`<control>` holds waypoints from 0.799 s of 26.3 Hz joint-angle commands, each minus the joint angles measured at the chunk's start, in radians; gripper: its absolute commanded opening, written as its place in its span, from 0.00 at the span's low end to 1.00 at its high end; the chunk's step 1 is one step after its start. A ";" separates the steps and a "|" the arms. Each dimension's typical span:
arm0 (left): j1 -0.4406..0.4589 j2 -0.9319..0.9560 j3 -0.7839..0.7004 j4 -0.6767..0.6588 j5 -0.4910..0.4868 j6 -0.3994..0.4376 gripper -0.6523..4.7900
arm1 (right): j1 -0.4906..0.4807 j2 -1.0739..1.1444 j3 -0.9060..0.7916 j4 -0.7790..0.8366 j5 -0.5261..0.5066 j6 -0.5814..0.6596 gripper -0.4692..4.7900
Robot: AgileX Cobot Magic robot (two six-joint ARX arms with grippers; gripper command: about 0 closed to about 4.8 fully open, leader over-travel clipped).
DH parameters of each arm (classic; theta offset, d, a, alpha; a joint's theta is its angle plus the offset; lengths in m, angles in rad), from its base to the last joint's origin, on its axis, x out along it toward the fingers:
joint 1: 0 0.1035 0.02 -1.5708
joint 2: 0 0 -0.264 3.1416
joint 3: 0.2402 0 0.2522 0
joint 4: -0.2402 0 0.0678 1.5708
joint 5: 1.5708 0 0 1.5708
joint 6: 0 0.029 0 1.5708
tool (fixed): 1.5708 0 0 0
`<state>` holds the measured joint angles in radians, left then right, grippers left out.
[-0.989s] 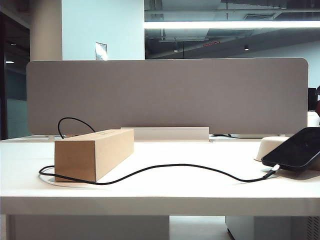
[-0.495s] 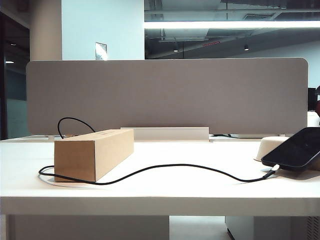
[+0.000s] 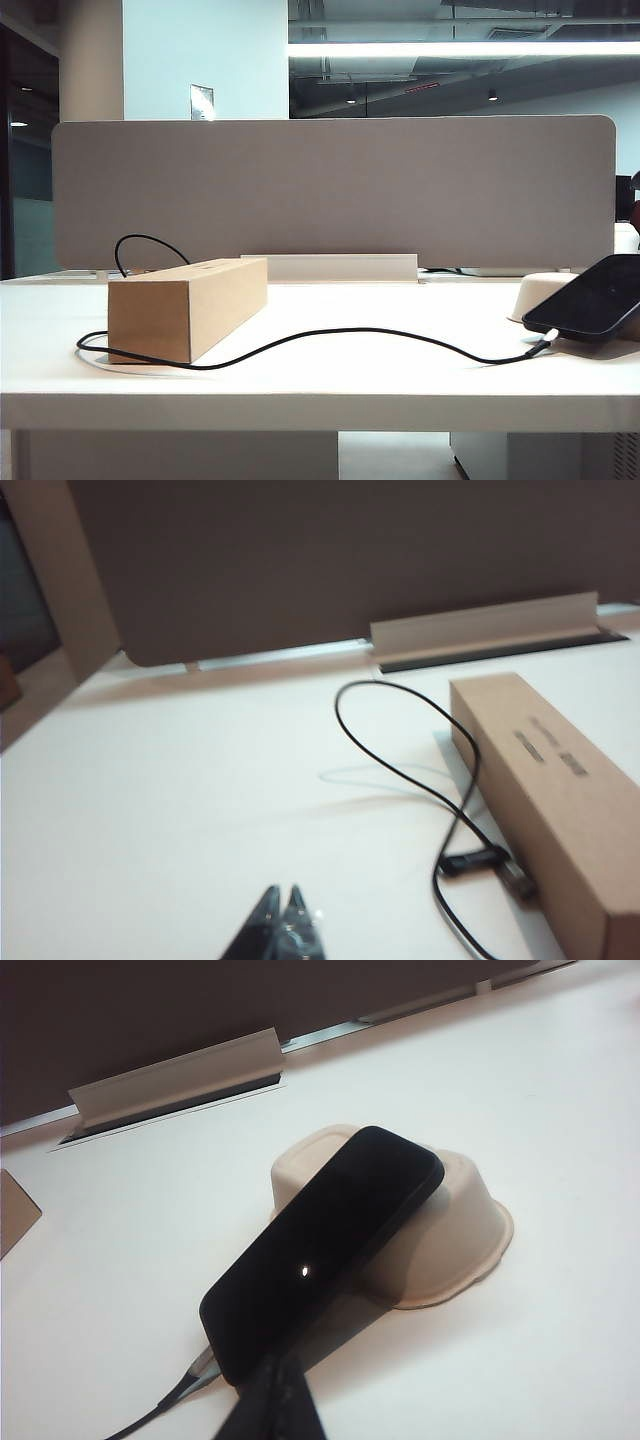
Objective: Pick up the charging cable and the phone, plug the charging cable into the charging port on the phone, and finally place them back on the table.
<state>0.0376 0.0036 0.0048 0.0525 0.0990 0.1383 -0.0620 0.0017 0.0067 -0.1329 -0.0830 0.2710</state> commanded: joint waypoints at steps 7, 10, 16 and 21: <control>0.002 0.000 0.003 0.066 -0.084 -0.076 0.11 | -0.001 -0.002 -0.006 0.009 -0.001 -0.003 0.09; 0.002 0.000 0.003 0.065 -0.084 -0.095 0.11 | -0.001 -0.002 -0.006 0.010 -0.001 -0.003 0.09; 0.002 0.000 0.003 0.013 -0.084 -0.094 0.11 | -0.001 -0.002 -0.006 0.009 -0.001 -0.003 0.09; 0.002 0.000 0.003 0.008 -0.084 -0.094 0.11 | -0.001 -0.002 -0.006 0.009 -0.001 -0.003 0.09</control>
<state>0.0376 0.0032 0.0048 0.0513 0.0170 0.0505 -0.0620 0.0017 0.0067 -0.1329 -0.0830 0.2710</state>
